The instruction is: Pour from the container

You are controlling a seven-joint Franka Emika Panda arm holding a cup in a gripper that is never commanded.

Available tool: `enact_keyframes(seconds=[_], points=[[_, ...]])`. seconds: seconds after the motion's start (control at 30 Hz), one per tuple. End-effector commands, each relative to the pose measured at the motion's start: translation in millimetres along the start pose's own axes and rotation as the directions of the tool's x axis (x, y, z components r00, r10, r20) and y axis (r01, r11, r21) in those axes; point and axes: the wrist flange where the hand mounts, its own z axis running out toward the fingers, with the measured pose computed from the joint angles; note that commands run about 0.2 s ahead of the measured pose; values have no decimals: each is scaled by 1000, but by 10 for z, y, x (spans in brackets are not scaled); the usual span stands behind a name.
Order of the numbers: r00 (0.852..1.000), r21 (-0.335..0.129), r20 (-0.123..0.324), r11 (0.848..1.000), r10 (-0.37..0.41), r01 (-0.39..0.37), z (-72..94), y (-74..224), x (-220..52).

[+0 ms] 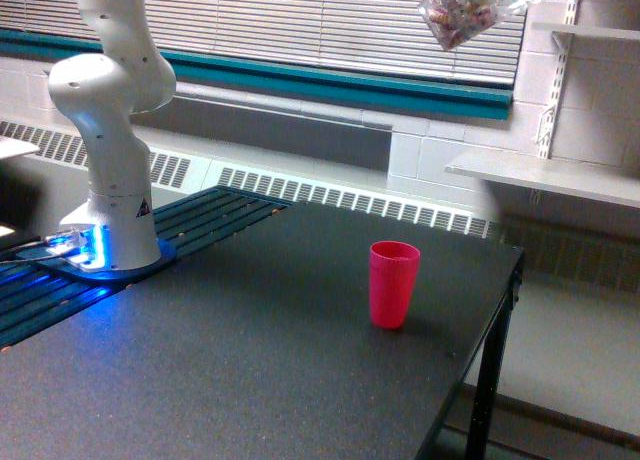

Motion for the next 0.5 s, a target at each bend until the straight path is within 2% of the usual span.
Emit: enact_keyframes(seconds=[0.03,0.27,0.5], points=[[1000,-11,-11,1000,-1,1,21,-1,-7],[999,8,-22,999,-33,33,7,-73,-126],[995,48,-30,995,-90,91,-21,-143,-393]])
